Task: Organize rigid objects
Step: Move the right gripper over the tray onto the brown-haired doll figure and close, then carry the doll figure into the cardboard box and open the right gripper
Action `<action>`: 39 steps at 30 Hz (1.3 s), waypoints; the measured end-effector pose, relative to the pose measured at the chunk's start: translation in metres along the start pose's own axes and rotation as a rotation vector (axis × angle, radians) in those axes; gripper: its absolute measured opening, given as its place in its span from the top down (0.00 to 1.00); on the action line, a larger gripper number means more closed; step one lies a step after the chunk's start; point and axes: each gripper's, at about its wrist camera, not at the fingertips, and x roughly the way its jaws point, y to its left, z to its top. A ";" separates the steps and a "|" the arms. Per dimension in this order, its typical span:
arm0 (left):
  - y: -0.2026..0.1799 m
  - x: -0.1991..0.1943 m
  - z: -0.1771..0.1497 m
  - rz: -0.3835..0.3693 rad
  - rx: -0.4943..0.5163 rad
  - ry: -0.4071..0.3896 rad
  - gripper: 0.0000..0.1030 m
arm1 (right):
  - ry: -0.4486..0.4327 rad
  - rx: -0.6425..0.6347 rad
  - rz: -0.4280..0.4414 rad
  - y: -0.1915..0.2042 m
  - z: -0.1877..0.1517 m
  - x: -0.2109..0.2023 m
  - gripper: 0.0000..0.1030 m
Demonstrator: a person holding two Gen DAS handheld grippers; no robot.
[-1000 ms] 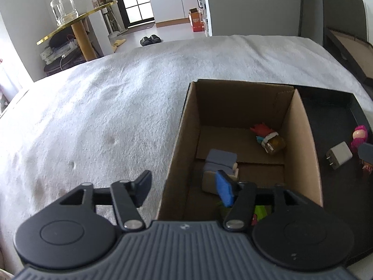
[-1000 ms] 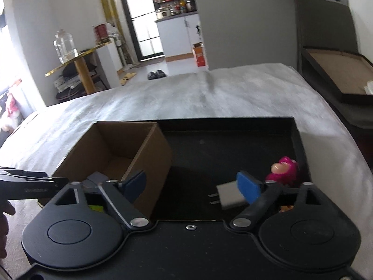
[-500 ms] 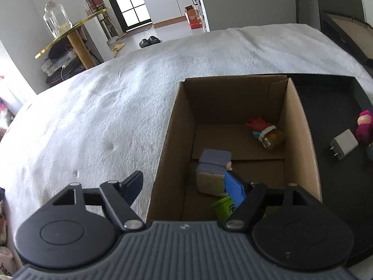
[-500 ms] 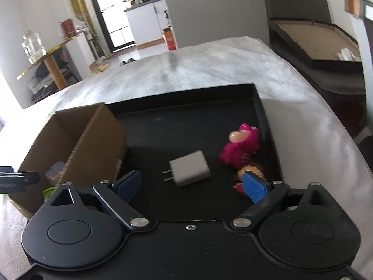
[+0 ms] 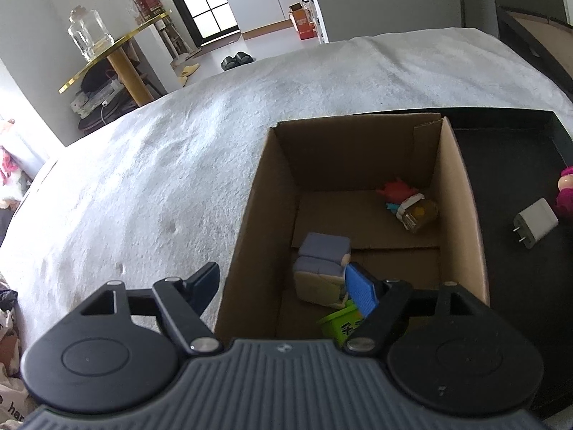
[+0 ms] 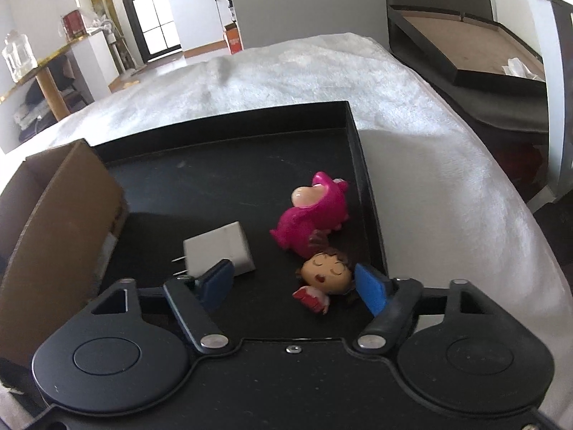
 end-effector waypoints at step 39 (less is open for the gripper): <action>0.025 0.001 -0.008 -0.034 -0.075 -0.019 0.24 | -0.051 -0.091 0.000 0.037 0.003 -0.018 0.66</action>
